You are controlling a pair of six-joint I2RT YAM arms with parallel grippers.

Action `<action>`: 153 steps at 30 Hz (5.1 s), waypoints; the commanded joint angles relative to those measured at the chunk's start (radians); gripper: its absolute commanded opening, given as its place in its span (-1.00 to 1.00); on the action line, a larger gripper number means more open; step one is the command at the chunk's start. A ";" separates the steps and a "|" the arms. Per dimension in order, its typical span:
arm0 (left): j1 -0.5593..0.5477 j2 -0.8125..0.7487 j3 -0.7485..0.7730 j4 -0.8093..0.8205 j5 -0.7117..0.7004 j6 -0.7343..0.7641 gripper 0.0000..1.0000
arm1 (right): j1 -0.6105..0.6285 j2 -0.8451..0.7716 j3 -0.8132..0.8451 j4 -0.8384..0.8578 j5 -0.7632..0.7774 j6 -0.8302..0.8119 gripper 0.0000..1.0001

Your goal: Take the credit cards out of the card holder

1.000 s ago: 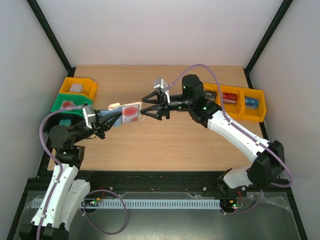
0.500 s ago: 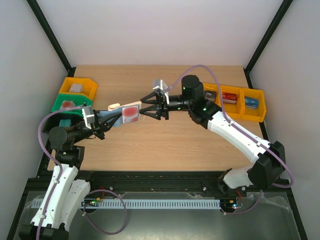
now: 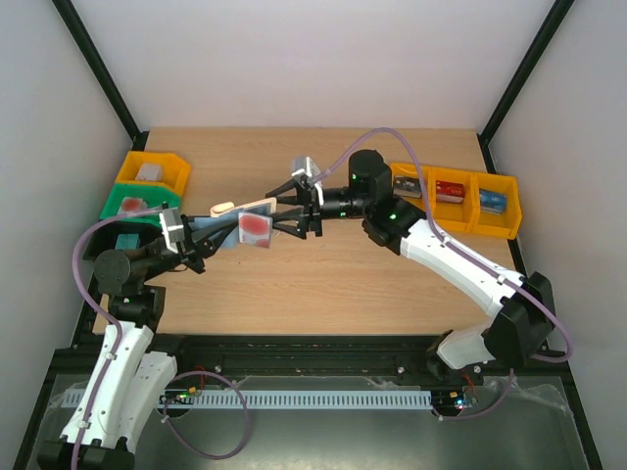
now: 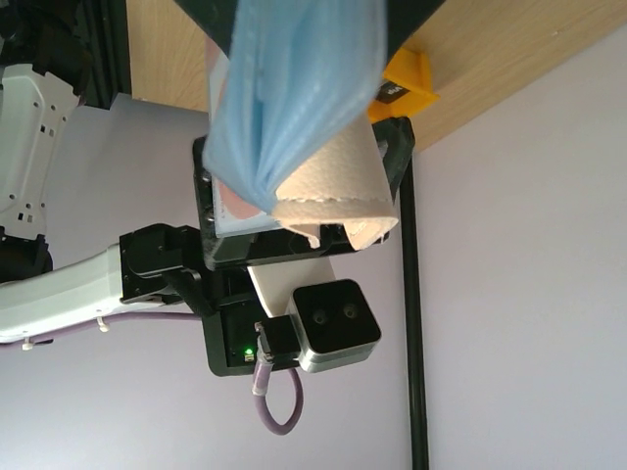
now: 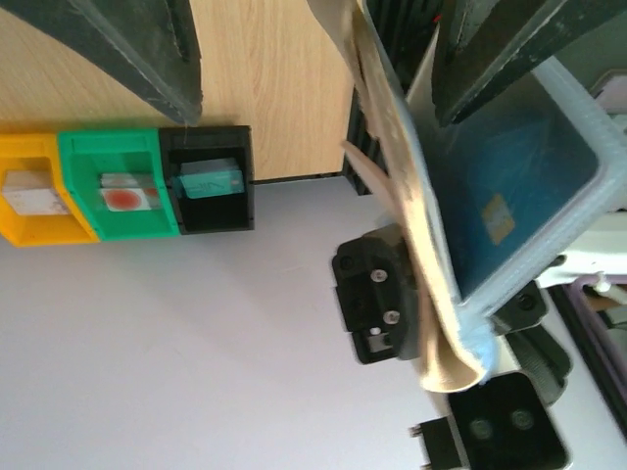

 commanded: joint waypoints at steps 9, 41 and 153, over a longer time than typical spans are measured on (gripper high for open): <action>-0.008 -0.008 -0.014 0.031 -0.065 0.008 -0.95 | 0.096 0.016 0.047 0.044 -0.038 0.005 0.50; -0.016 -0.047 0.026 -0.400 -0.573 0.594 -0.95 | 0.205 -0.069 -0.018 -0.083 0.581 -0.155 0.97; -0.079 0.040 -0.052 -0.110 -0.007 -0.041 -0.37 | 0.084 0.135 0.160 -0.123 0.058 -0.007 -0.97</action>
